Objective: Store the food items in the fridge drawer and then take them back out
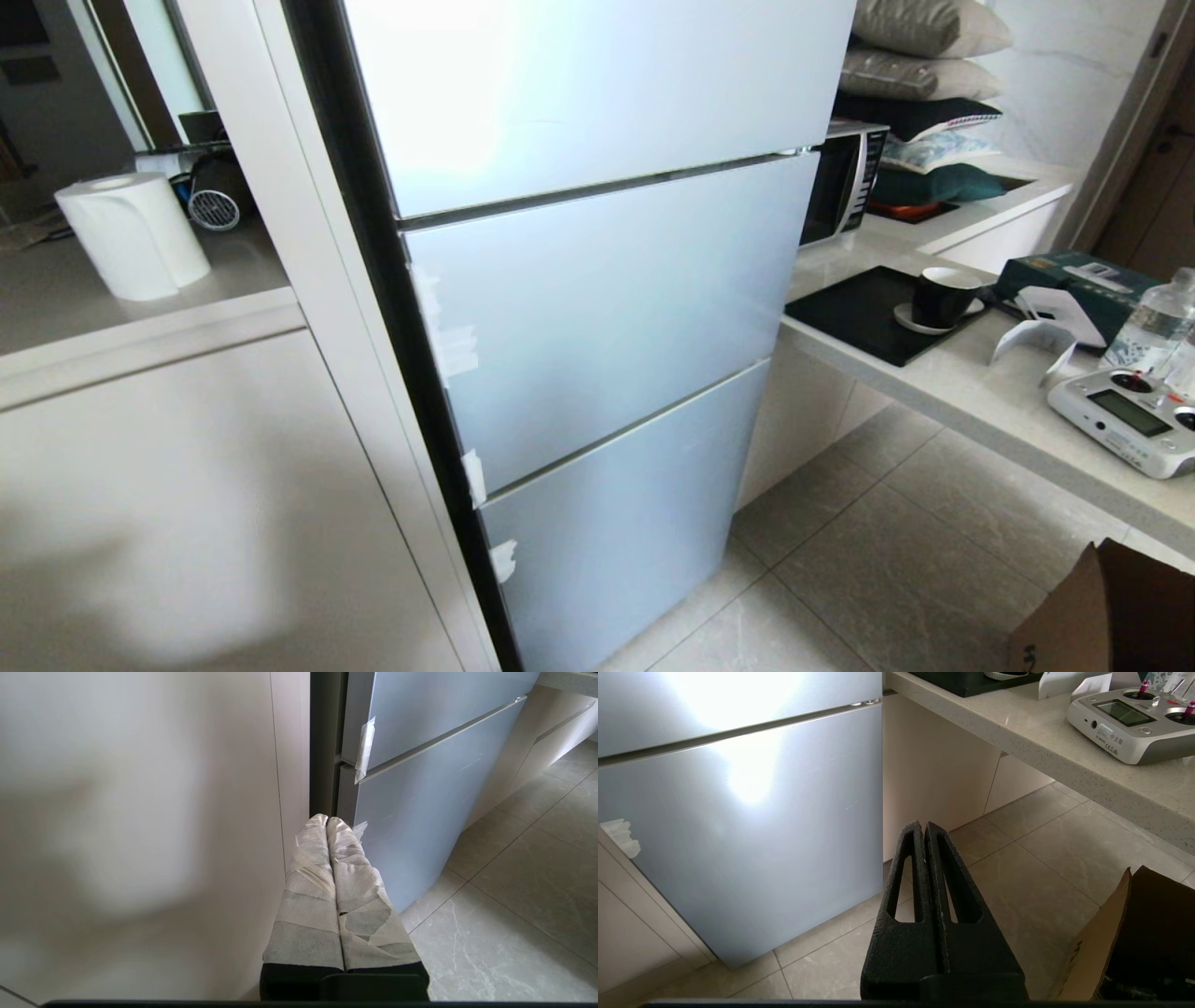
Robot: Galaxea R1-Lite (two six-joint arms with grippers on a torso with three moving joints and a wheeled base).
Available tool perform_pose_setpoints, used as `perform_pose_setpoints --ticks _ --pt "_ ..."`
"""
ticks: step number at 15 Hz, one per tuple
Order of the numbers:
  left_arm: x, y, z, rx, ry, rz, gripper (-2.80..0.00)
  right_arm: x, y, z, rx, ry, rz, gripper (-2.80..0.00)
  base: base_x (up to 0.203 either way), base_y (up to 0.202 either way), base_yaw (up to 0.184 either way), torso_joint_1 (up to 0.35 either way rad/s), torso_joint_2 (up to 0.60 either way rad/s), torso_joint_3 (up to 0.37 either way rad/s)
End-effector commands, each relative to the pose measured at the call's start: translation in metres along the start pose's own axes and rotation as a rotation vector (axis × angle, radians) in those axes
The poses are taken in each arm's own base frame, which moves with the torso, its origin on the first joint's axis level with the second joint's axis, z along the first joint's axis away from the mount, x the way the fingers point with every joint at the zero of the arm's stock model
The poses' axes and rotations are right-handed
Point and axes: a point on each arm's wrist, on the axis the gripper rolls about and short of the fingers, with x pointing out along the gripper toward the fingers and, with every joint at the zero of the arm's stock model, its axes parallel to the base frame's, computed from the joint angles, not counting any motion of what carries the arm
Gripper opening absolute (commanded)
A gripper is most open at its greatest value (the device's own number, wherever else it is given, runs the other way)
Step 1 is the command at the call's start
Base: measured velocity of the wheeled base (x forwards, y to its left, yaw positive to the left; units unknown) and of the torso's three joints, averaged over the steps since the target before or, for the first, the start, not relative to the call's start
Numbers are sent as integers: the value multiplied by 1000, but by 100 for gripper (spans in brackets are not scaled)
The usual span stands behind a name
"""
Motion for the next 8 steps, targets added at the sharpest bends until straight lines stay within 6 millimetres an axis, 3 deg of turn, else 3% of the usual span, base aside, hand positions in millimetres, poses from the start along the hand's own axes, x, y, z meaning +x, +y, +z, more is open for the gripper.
perform_pose_setpoints --ticks 1,2,5,8 --pt "-1 0 4 7 -24 2 -280 0 0 0 0 0 0 -280 0 0 0 0 0 0" --pt "-2 0 10 5 -49 1 -280 0 0 0 0 0 0 -280 0 0 0 0 0 0" --pt "-9 1 67 -51 -143 -18 -280 0 0 0 0 0 0 -280 0 0 0 0 0 0" --pt "26 0 104 -293 20 -57 -280 0 0 0 0 0 0 -280 0 0 0 0 0 0"
